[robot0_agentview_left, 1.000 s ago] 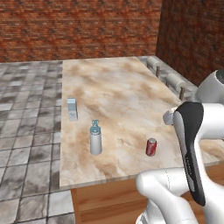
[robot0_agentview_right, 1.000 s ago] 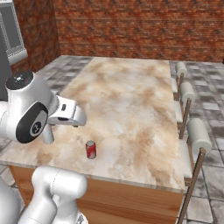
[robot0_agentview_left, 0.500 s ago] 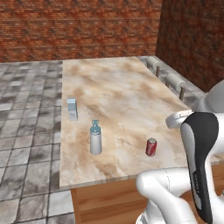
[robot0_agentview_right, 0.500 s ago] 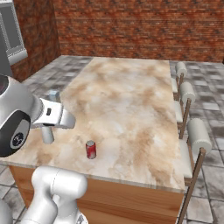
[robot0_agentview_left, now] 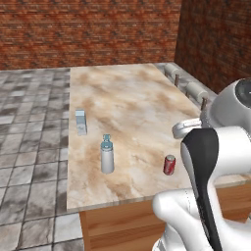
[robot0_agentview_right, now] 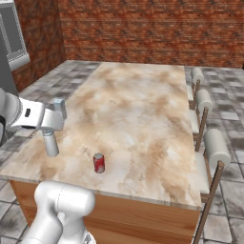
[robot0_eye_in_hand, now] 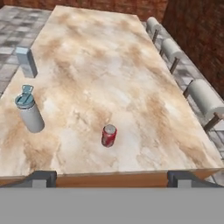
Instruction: Move the drinks to the dining counter.
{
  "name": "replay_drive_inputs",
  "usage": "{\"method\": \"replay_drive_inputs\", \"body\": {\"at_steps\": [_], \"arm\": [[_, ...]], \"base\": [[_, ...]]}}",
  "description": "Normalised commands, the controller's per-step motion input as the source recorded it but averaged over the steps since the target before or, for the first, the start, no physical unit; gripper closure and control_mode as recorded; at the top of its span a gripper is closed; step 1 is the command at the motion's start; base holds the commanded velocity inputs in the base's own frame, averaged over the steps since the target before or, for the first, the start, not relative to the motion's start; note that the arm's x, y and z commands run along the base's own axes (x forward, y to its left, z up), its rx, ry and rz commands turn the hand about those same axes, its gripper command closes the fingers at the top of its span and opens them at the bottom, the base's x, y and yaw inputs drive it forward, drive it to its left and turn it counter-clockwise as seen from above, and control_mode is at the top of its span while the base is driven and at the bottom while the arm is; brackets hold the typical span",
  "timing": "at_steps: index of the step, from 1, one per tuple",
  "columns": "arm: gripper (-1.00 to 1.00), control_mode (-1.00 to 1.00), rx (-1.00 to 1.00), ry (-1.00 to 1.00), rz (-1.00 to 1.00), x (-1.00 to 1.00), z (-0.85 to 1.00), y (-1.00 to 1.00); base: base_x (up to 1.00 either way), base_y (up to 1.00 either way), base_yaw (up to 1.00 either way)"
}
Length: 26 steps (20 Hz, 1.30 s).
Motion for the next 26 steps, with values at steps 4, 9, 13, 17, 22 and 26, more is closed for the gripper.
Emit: {"method": "replay_drive_inputs", "body": {"at_steps": [4, 9, 13, 17, 22, 26], "arm": [[-1.0, 1.0, 0.0, 0.0, 0.0, 0.0, 0.0, 0.0], [-1.0, 1.0, 0.0, 0.0, 0.0, 0.0, 0.0, 0.0], [-1.0, 1.0, 0.0, 0.0, 0.0, 0.0, 0.0, 0.0], [-1.0, 1.0, 0.0, 0.0, 0.0, 0.0, 0.0, 0.0], [-1.0, 1.0, 0.0, 0.0, 0.0, 0.0, 0.0, 0.0], [-1.0, 1.0, 0.0, 0.0, 0.0, 0.0, 0.0, 0.0]], "base": [[-0.31, 0.38, 0.11], [-0.24, 0.34, 0.75], [0.0, 0.29, 0.98], [0.0, 0.06, 1.0], [0.0, 0.0, 1.0], [0.0, 0.0, 1.0]]}}
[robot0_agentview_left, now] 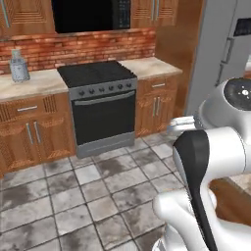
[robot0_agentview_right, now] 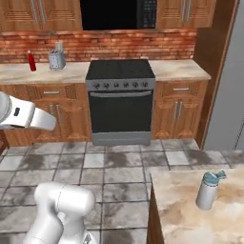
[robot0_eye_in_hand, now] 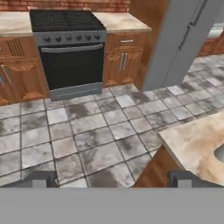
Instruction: Move the drinks to the dining counter.
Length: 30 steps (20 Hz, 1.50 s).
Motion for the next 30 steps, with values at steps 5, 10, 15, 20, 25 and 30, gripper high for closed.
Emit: {"method": "replay_drive_inputs", "body": {"at_steps": [5, 10, 15, 20, 25, 30], "arm": [[-1.0, 1.0, 0.0, 0.0, 0.0, 0.0, 0.0, 0.0], [-1.0, 1.0, 0.0, 0.0, 0.0, 0.0, 0.0, 0.0], [-1.0, 1.0, 0.0, 0.0, 0.0, 0.0, 0.0, 0.0], [-1.0, 1.0, 0.0, 0.0, 0.0, 0.0, 0.0, 0.0], [-1.0, 1.0, 0.0, 0.0, 0.0, 0.0, 0.0, 0.0], [-1.0, 1.0, 0.0, 0.0, 0.0, 0.0, 0.0, 0.0]], "base": [[0.19, 0.04, 0.95], [0.92, 0.23, 0.67], [1.0, 0.09, 0.46], [1.0, -0.06, 0.12], [1.0, 0.0, -0.02], [1.0, 0.26, -0.02]]}}
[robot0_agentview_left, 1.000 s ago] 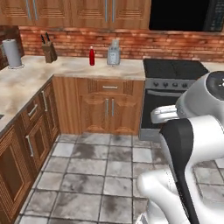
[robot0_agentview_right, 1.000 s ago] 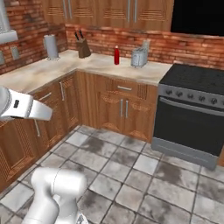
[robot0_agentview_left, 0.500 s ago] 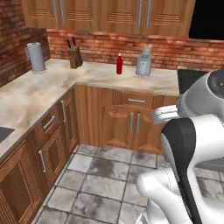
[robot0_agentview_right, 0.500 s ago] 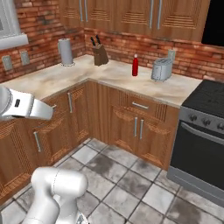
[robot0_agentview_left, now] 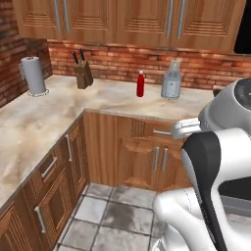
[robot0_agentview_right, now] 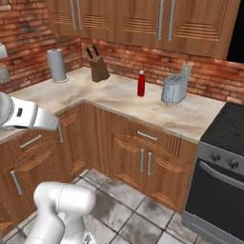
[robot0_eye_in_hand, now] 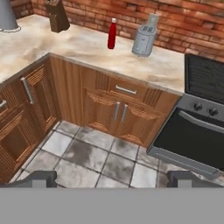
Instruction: Move the drinks to the dining counter.
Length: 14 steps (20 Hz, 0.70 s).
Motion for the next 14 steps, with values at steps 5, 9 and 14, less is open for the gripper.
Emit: {"method": "replay_drive_inputs", "body": {"at_steps": [5, 9, 14], "arm": [[-1.0, 1.0, 0.0, 0.0, 0.0, 0.0, 0.0, 0.0], [-1.0, 1.0, 0.0, 0.0, 0.0, 0.0, 0.0, 0.0], [-1.0, 1.0, 0.0, 0.0, 0.0, 0.0, 0.0, 0.0]], "base": [[1.0, 0.46, -0.14], [1.0, 0.36, -0.22], [1.0, 0.14, -0.33]]}}
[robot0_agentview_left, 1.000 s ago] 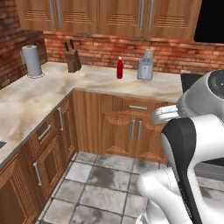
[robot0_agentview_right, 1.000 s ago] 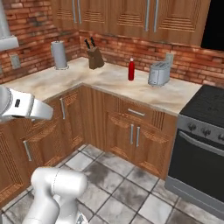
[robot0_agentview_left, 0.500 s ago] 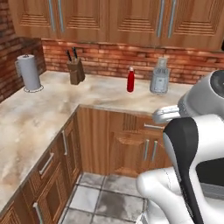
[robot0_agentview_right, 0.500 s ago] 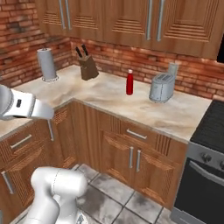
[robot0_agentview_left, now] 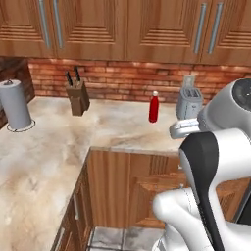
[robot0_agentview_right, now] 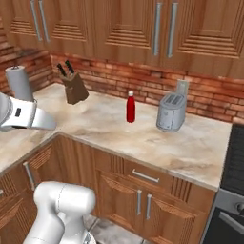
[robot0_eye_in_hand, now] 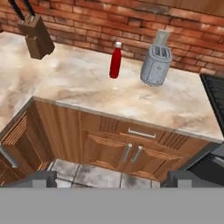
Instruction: Move the drinks to the dining counter.
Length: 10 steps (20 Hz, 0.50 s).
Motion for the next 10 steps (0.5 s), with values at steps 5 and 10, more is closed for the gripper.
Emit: {"method": "replay_drive_inputs", "body": {"at_steps": [5, 10], "arm": [[-1.0, 1.0, 0.0, 0.0, 0.0, 0.0, 0.0, 0.0], [-1.0, 1.0, 0.0, 0.0, 0.0, 0.0, 0.0, 0.0]], "base": [[1.0, 0.06, -0.42], [0.98, 0.21, -0.41]]}}
